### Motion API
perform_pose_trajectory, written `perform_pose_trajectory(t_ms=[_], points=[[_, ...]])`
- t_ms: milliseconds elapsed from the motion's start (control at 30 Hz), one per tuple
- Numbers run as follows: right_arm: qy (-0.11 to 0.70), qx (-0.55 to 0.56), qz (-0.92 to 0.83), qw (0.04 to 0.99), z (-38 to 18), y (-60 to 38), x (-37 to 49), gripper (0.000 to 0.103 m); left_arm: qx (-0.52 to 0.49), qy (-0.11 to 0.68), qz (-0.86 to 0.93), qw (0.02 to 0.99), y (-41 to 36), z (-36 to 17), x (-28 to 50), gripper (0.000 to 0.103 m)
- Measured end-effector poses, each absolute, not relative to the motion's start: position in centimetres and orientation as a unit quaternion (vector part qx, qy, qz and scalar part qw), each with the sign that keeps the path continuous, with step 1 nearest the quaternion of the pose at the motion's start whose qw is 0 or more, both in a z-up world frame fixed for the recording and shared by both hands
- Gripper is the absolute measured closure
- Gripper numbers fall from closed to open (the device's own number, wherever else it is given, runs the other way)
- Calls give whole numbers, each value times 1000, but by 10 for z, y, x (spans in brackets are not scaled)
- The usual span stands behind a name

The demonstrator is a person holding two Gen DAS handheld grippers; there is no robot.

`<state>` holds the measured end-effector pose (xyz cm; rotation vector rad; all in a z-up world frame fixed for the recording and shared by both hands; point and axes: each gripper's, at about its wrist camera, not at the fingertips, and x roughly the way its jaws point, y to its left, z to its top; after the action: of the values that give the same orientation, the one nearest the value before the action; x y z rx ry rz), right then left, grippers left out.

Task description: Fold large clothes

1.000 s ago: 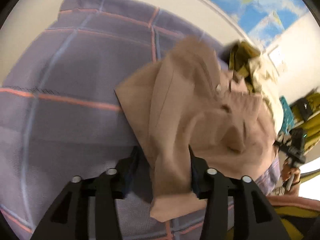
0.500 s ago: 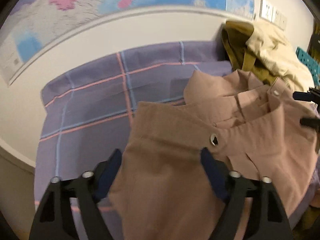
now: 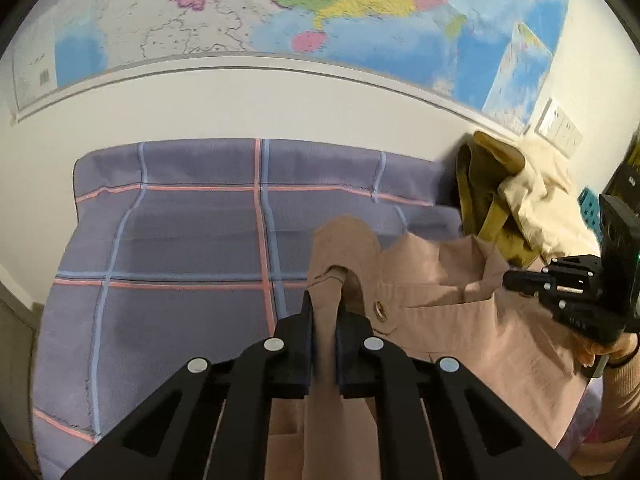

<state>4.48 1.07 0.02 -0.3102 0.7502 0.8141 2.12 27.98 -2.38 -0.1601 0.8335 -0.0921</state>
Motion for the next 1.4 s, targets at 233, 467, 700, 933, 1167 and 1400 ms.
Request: perform_pose_trajectory(t_ms=[233, 467, 700, 933, 1167, 1400], points=[[378, -151, 364, 838, -3, -15, 42, 31, -71, 452, -7, 889, 291, -56, 28, 66], [406, -197, 324, 831, -36, -22, 42, 96, -46, 462, -48, 884, 277, -56, 24, 48], [385, -140, 330, 850, -9, -32, 55, 102, -89, 445, -44, 890, 290, -45, 27, 93], [411, -127, 329, 841, -13, -55, 39, 39, -66, 444, -39, 893, 289, -43, 17, 49], [435, -170, 328, 821, -45, -47, 30, 78, -5, 486, -55, 872, 263, -64, 25, 59], [368, -140, 340, 854, -6, -52, 22, 100, -64, 442, -54, 893, 283, -48, 16, 99]])
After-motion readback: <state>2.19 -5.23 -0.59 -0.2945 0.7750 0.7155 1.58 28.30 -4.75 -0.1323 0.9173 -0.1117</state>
